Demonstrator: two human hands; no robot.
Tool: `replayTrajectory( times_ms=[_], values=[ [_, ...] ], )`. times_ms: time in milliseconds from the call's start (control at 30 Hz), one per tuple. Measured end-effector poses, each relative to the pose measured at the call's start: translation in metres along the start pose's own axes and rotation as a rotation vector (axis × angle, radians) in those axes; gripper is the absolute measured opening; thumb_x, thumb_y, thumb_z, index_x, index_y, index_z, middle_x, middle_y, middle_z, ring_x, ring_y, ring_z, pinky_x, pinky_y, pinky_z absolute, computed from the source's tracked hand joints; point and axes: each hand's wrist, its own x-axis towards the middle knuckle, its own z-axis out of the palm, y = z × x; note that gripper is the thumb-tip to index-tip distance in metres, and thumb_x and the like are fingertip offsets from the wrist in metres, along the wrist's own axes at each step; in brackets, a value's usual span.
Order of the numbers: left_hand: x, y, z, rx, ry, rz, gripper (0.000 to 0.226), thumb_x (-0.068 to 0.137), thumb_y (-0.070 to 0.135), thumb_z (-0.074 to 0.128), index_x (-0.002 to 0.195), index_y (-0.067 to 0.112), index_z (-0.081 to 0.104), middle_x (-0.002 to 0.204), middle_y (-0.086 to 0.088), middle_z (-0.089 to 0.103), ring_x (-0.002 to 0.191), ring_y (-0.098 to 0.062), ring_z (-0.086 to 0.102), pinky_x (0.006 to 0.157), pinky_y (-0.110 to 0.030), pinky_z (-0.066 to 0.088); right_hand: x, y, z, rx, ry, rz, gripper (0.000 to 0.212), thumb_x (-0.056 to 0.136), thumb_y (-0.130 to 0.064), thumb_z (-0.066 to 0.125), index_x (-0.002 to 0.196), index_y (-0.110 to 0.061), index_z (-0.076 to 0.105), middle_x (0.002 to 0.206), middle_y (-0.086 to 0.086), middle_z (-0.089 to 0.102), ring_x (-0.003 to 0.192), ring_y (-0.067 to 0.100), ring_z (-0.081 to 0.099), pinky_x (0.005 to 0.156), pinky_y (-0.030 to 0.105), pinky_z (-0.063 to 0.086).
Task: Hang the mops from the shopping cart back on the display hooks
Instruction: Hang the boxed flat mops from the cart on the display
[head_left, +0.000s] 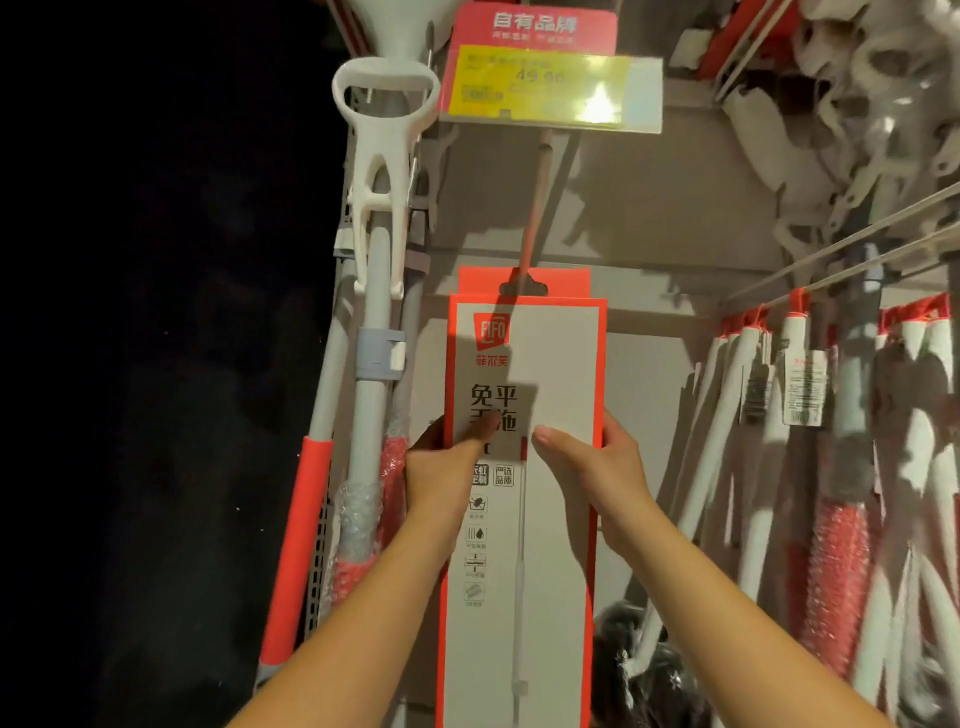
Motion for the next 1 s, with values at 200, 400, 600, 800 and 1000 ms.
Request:
replayTrajectory(
  times_ms=[200,400,600,800,1000],
  values=[
    [0.027,-0.016,0.003,0.073,-0.053,0.033,0.018,0.081,0.036,0.072,0.097,0.027,0.067,0.089,0.0,0.074,0.084,-0.021,0.07,0.076,-0.036,0.057,0.02,0.019,0.001,-0.086,0.02,0.007,0.044,0.079,-0.015,0.075,0.117,-0.028,0.058,0.103,-0.012,0.07,0.087,0.002,0.068,0.067,0.015,0.054],
    [0.023,-0.02,0.004,0.08,-0.055,0.033,0.014,0.084,0.036,0.069,0.095,0.03,0.064,0.093,0.002,0.073,0.09,-0.021,0.069,0.081,-0.038,0.056,0.018,0.023,0.001,-0.175,-0.001,0.025,0.051,0.083,-0.026,0.072,0.129,-0.029,0.051,0.112,-0.013,0.065,0.101,0.005,0.062,0.08,0.023,0.052],
    [-0.008,-0.02,0.0,0.166,-0.026,0.045,0.032,0.09,0.036,0.062,0.121,0.025,0.06,0.099,0.01,0.069,0.093,-0.008,0.065,0.073,-0.022,0.049,-0.008,0.023,-0.008,-0.223,-0.007,0.083,0.044,0.093,-0.026,0.058,0.136,-0.024,0.048,0.123,-0.009,0.061,0.111,0.01,0.058,0.093,0.03,0.049],
    [-0.058,-0.021,-0.019,0.401,-0.021,0.137,0.03,0.093,0.02,0.059,0.12,0.032,0.056,0.103,0.019,0.064,0.097,0.003,0.059,0.083,-0.022,0.046,-0.058,0.01,-0.027,-0.41,-0.198,0.135,0.052,0.094,-0.024,0.057,0.142,-0.027,0.038,0.123,-0.012,0.056,0.108,0.007,0.054,0.081,0.018,0.041],
    [-0.133,-0.003,-0.053,1.231,-0.126,0.119,0.051,0.091,0.04,0.057,0.139,0.025,0.047,0.14,0.005,0.051,0.127,-0.017,0.048,0.1,-0.035,0.042,-0.104,-0.003,-0.04,-1.067,-0.482,0.194,0.059,0.09,-0.043,0.056,0.142,-0.019,0.042,0.143,0.002,0.048,0.128,0.022,0.047,0.102,0.036,0.041]
  ],
)
